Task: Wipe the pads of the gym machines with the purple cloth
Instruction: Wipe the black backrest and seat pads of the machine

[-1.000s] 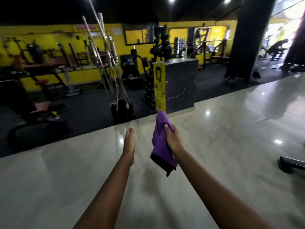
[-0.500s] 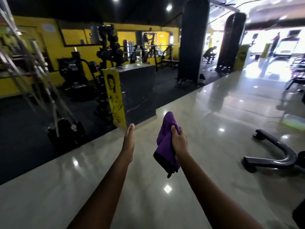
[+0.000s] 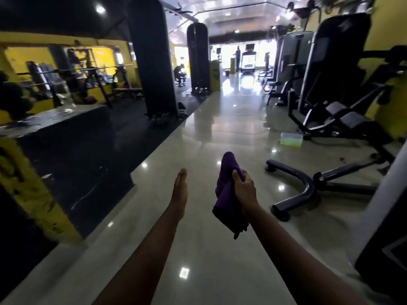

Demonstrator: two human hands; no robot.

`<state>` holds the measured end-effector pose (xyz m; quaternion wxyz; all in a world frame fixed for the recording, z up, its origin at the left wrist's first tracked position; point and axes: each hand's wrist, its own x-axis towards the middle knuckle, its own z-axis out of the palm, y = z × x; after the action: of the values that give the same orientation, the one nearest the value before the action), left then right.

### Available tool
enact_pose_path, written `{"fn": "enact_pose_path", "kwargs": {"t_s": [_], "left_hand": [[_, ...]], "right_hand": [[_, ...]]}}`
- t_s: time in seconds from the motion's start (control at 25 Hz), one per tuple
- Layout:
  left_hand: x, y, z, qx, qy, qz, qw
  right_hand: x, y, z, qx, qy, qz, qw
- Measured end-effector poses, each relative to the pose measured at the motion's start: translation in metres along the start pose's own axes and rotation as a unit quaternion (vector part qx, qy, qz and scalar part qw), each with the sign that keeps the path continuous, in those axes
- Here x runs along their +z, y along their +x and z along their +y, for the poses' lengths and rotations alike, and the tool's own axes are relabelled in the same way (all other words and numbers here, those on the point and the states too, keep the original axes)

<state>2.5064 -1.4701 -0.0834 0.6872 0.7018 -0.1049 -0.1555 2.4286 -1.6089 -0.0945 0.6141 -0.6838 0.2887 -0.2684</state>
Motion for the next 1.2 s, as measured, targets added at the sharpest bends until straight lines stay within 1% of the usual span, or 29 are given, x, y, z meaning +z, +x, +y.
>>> {"fn": "enact_pose_path", "kwargs": {"t_s": [0.2,0.32,0.48,0.6,0.72,0.84,0.92,1.04,1.2], "left_hand": [[0.066,0.18,0.016,0.006,0.009,-0.063,0.998],[0.105,0.27,0.034,0.017,-0.008,-0.076,0.997],[0.156,0.396,0.05,0.009,-0.043,-0.087,0.995],[0.193,0.498,0.056,0.023,-0.061,-0.097,0.993],[0.232,0.617,0.063,0.055,-0.08,-0.118,0.988],[0.274,0.733,0.078,0.04,-0.053,-0.155,0.986],[0.303,0.796,0.089,0.039,-0.036,-0.172,0.984],[0.361,0.888,0.101,0.048,-0.032,-0.199,0.978],[0.452,1.011,0.106,0.065,-0.042,-0.231,0.97]], "right_hand": [[0.015,0.173,-0.001,-0.006,0.01,0.06,0.998],[0.025,0.271,-0.014,-0.01,0.023,0.066,0.997],[0.036,0.405,-0.021,-0.009,0.012,0.098,0.995],[0.041,0.504,-0.019,-0.004,0.013,0.12,0.993],[0.045,0.619,-0.019,-0.001,0.016,0.158,0.987],[0.045,0.731,-0.028,0.008,0.016,0.192,0.981],[0.042,0.791,-0.033,0.013,0.012,0.207,0.978],[0.033,0.886,-0.036,0.011,-0.004,0.236,0.972],[0.007,1.025,-0.027,-0.011,0.013,0.266,0.964]]}}
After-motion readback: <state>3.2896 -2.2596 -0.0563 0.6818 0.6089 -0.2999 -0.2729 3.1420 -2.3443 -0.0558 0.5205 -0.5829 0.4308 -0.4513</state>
